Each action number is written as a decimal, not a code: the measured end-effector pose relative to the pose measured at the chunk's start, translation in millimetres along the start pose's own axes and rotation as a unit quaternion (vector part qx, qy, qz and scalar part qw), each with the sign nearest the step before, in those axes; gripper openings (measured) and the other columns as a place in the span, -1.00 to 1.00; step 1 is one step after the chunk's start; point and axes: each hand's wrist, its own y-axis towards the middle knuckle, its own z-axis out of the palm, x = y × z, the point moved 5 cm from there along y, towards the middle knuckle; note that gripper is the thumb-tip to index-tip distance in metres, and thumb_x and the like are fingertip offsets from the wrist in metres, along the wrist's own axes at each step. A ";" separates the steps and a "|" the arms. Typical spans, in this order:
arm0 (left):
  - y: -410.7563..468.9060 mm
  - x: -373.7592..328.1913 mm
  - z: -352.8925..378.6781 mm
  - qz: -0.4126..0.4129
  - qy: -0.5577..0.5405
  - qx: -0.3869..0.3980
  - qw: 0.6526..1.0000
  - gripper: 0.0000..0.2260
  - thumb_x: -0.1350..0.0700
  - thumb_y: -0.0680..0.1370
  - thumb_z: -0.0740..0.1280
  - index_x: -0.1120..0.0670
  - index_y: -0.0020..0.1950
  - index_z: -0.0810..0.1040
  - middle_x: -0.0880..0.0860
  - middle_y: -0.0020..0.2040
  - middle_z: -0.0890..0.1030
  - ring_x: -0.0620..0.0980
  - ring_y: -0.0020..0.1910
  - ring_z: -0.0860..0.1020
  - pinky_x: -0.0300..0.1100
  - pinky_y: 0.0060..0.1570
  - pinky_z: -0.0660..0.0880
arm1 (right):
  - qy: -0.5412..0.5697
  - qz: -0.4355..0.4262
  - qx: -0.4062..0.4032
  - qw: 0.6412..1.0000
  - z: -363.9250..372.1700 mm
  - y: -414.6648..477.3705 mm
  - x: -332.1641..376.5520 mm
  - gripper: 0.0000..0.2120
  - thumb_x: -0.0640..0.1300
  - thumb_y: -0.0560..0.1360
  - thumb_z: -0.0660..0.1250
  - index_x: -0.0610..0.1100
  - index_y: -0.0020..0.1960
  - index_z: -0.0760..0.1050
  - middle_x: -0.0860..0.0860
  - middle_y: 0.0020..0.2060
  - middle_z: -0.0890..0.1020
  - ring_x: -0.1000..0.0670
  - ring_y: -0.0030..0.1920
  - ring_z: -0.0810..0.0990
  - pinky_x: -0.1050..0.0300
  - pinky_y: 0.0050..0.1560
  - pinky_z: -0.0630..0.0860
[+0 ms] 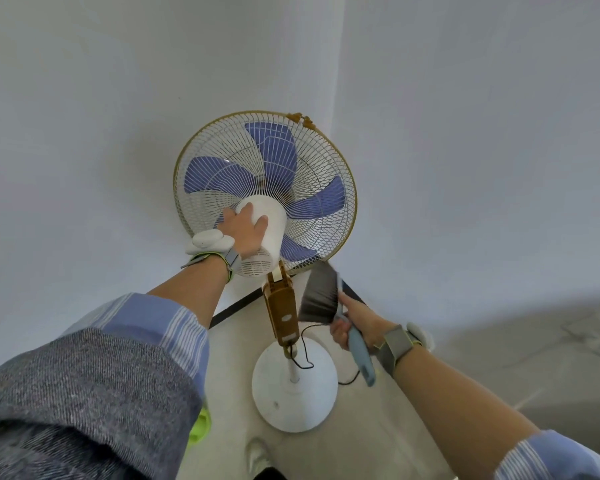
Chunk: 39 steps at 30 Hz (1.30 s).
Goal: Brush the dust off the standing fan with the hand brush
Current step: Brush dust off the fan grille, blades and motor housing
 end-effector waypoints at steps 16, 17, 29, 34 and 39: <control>4.3 -8.4 -3.8 0.027 0.048 0.013 0.998 -0.47 -0.17 0.64 0.04 0.01 0.57 0.12 0.27 0.44 0.19 0.35 0.32 0.35 0.13 0.35 0.31 | -0.196 -0.047 -0.025 0.979 18.3 -12.9 -18.2 -0.49 0.33 0.52 0.21 -0.07 -0.35 0.33 0.05 -0.53 0.38 0.14 -0.62 0.30 0.34 -0.61 0.29; 5.7 -5.4 -4.7 0.020 0.040 0.017 0.999 -0.46 -0.18 0.63 0.04 0.01 0.57 0.11 0.27 0.45 0.19 0.35 0.33 0.35 0.13 0.36 0.31 | -0.246 -0.056 -0.060 0.966 15.0 -15.8 -19.0 -0.51 0.32 0.52 0.23 -0.08 -0.30 0.36 0.03 -0.51 0.38 0.13 -0.61 0.29 0.33 -0.59 0.28; 6.5 14.0 -19.1 0.178 0.177 0.089 0.964 -0.61 -0.04 0.65 -0.01 0.00 0.47 0.19 0.15 0.52 0.10 0.32 0.36 0.22 0.17 0.36 0.26 | -0.251 -0.147 -0.221 0.931 40.0 -14.7 -47.0 -0.50 0.26 0.51 0.31 -0.22 -0.18 0.48 -0.06 -0.55 0.44 0.04 -0.64 0.33 0.26 -0.58 0.33; 19.2 20.9 -32.2 0.202 0.166 0.138 0.955 -0.55 -0.09 0.63 0.03 0.00 0.49 0.12 0.23 0.48 0.16 0.36 0.36 0.27 0.21 0.34 0.30 | -0.225 -0.184 -0.373 0.881 41.2 -26.4 -57.6 -0.51 0.11 0.54 0.35 -0.17 -0.40 0.34 -0.05 -0.66 0.35 0.02 -0.71 0.26 0.28 -0.57 0.22; 22.4 12.5 -69.1 0.236 0.070 0.105 0.963 -0.53 -0.12 0.63 0.16 0.28 0.25 0.48 0.27 0.16 0.55 0.25 0.15 0.52 0.00 0.03 0.43 | -0.095 -0.338 -0.392 0.850 87.2 -29.6 -36.6 -0.57 0.11 0.44 0.47 -0.20 -0.33 0.43 -0.09 -0.56 0.45 -0.02 -0.62 0.41 0.18 -0.49 0.41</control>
